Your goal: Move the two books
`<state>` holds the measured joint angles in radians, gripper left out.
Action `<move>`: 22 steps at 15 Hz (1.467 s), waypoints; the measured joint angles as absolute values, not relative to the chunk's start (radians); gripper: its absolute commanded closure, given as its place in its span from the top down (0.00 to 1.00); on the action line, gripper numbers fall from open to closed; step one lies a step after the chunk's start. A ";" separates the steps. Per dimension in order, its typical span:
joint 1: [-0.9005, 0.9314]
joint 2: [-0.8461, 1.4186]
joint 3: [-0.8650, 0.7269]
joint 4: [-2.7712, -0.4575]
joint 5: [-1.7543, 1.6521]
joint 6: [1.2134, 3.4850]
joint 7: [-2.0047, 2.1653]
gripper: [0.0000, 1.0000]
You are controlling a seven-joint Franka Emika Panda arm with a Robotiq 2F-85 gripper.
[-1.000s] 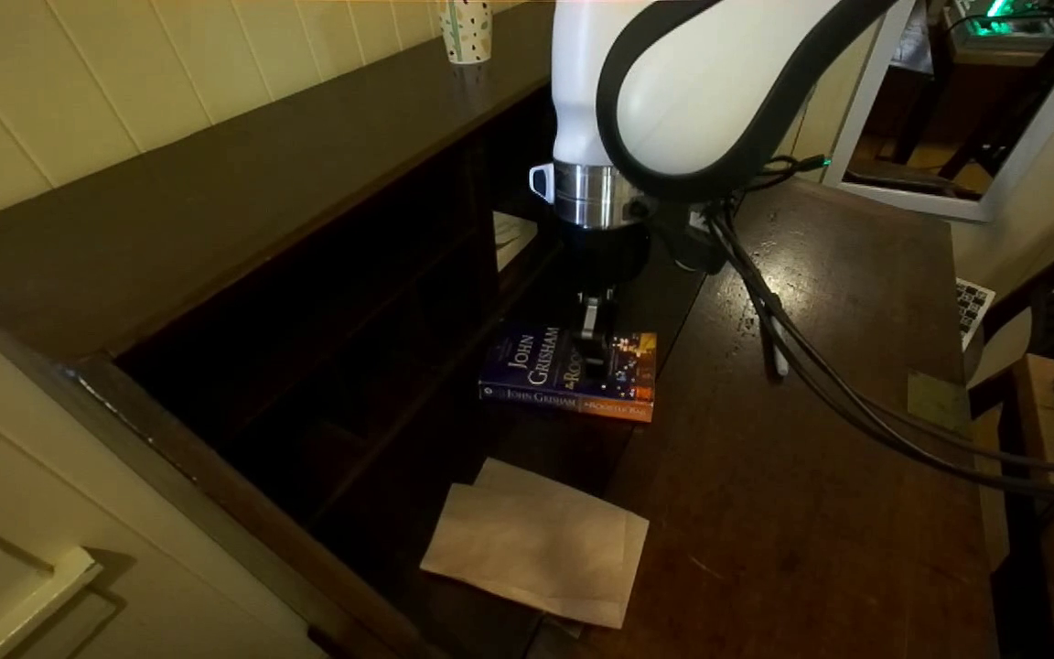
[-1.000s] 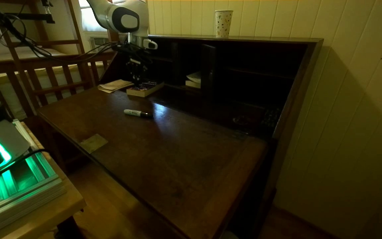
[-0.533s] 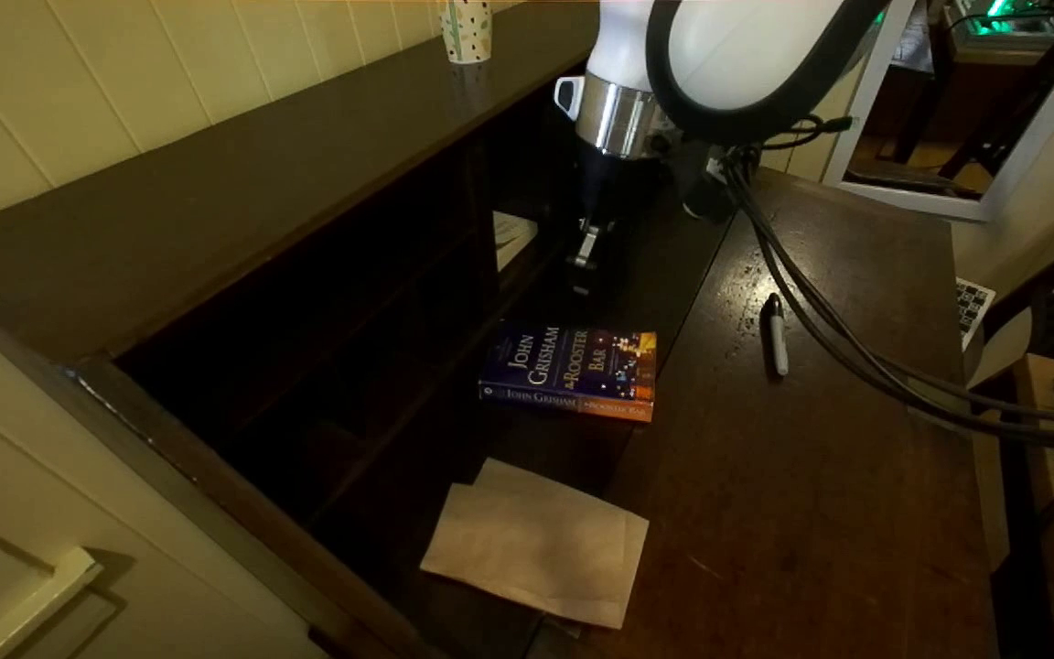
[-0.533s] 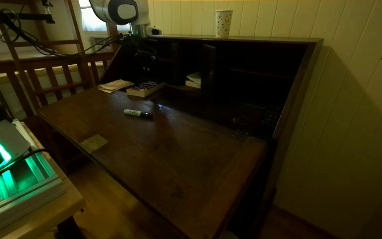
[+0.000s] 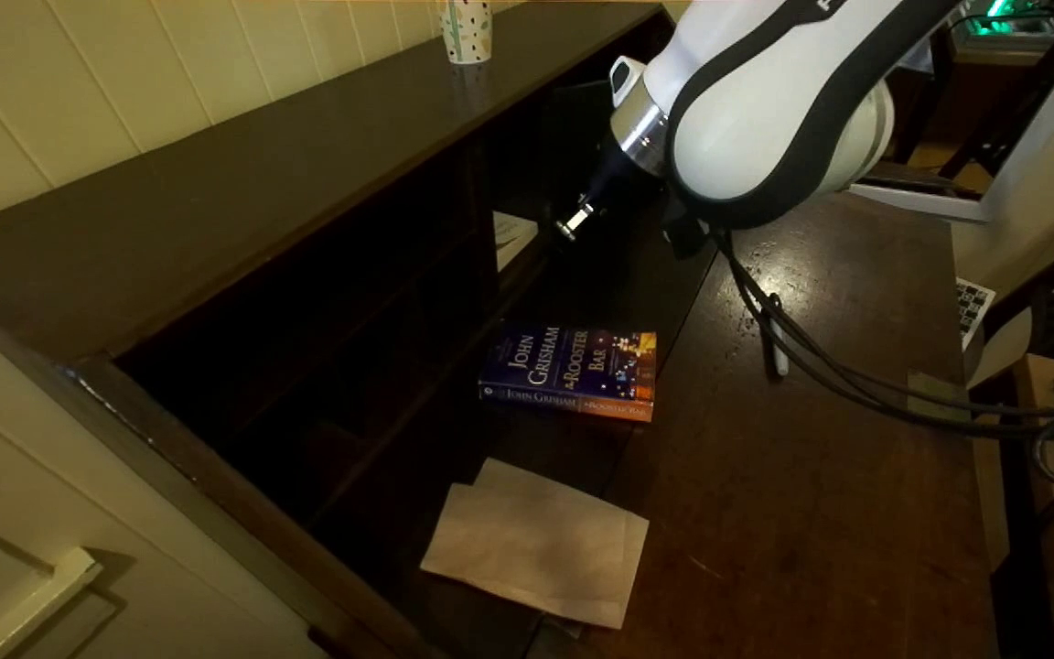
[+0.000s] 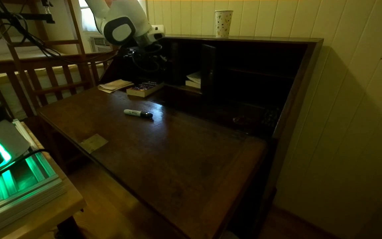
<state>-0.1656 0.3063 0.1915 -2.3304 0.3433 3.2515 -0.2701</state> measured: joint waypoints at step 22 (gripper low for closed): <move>-0.247 0.480 0.202 -2.242 0.278 3.487 -0.158 0.00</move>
<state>-0.2473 0.4802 0.2021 -2.2425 0.2784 3.4866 -0.1577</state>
